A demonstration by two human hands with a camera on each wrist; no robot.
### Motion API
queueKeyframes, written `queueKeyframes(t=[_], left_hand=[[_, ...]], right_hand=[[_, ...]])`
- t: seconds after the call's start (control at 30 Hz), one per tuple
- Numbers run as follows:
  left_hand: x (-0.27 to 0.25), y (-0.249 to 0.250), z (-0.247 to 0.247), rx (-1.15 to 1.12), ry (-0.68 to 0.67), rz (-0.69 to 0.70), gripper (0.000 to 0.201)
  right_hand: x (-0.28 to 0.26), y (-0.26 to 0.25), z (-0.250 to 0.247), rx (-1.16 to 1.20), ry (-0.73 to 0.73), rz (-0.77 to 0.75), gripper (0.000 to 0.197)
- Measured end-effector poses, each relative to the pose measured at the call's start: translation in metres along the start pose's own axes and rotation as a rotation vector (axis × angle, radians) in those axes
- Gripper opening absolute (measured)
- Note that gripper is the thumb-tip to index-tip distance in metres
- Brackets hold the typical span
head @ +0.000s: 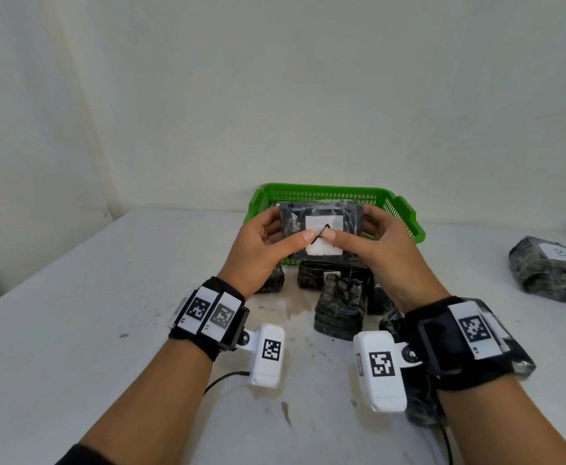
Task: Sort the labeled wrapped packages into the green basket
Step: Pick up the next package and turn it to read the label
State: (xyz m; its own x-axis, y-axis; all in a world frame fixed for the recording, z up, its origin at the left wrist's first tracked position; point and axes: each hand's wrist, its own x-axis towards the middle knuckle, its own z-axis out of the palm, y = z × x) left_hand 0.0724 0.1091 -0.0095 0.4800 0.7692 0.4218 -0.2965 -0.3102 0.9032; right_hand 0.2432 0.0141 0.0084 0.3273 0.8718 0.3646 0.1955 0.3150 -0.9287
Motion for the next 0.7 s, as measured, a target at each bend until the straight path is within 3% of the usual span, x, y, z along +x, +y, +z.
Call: queueKeyframes(t=[0.2, 0.37, 0.53, 0.63, 0.7], left_hand=[[-0.004, 0.000, -0.003, 0.108, -0.012, 0.068, 0.051], [-0.003, 0.000, -0.007, 0.074, -0.021, 0.104, 0.065], [-0.002, -0.002, -0.006, 0.088, -0.105, 0.135, 0.068], [-0.004, 0.003, -0.003, 0.122, -0.151, 0.173, 0.068], [-0.006, 0.006, -0.002, 0.149, -0.176, 0.189, 0.067]], right_hand=[[-0.002, -0.001, 0.001, -0.024, 0.025, -0.058, 0.041], [0.002, -0.001, -0.006, -0.005, -0.065, 0.034, 0.066], [0.003, -0.002, -0.015, 0.101, -0.138, 0.181, 0.055], [0.005, 0.003, -0.015, 0.106, -0.142, 0.179, 0.040], [0.005, 0.005, -0.015, 0.116, -0.122, 0.147, 0.042]])
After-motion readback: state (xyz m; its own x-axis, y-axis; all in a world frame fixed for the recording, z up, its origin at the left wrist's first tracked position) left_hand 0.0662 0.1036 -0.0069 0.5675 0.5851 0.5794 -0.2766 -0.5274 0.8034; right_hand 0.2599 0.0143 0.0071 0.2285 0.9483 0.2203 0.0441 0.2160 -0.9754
